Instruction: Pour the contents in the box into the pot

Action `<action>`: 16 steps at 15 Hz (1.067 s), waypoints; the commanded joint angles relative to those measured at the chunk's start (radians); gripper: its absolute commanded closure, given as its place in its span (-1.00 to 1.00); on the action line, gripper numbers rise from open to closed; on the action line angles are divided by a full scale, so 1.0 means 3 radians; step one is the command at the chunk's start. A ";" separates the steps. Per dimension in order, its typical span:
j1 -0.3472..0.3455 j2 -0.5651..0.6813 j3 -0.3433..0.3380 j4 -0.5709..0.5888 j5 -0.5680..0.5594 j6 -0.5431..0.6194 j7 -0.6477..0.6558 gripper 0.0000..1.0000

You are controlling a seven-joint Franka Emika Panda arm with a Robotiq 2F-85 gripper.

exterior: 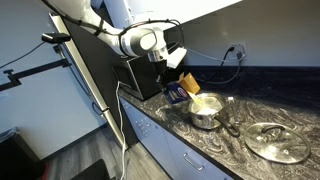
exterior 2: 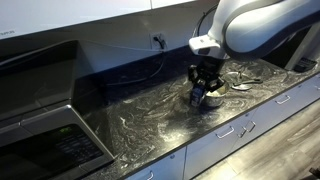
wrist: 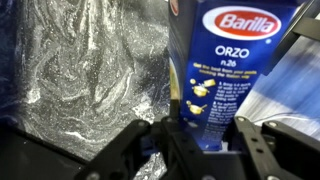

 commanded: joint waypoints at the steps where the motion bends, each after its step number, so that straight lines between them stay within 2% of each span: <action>1: -0.0079 -0.0159 -0.0008 0.0048 0.0403 -0.0240 -0.0358 0.73; 6: -0.0113 -0.0188 -0.0114 0.0118 0.0766 -0.0460 -0.0626 0.73; 16: -0.0138 -0.0195 -0.0244 0.0175 0.1174 -0.0616 -0.0945 0.73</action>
